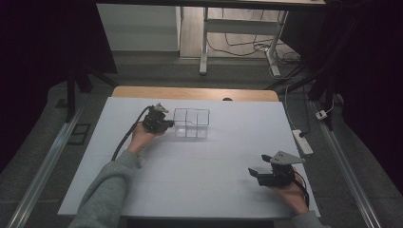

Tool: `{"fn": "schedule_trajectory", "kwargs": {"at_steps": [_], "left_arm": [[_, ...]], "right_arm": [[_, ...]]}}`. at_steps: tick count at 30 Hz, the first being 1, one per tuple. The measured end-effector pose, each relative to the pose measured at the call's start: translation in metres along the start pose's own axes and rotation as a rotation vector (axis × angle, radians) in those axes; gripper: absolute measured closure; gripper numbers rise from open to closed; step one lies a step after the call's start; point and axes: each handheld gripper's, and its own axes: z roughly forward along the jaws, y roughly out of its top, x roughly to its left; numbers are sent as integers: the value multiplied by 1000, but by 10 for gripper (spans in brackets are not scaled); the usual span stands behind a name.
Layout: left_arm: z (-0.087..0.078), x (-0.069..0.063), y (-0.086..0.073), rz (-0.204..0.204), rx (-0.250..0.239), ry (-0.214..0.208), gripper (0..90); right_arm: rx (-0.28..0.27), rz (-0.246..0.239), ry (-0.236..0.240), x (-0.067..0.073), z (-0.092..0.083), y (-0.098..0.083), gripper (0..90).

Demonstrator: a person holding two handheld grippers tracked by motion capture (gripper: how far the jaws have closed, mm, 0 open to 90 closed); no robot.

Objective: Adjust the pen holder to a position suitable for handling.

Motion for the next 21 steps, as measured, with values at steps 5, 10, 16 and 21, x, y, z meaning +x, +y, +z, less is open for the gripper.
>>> {"fn": "schedule_trajectory", "kwargs": {"at_steps": [5,10,16,21], "left_arm": [[4,-5,3,12,-5,-5,884],[4,-4,3,8,-7,-3,884],[-1,-2,2,19,-12,12,884],[-20,3,-1,-3,-43,14,884]], "right_arm": [[-4,0,12,1,1,0,206],[-4,0,12,0,1,0,206],[-1,-3,9,1,-1,0,206],[-15,1,5,1,-4,0,206]]}}
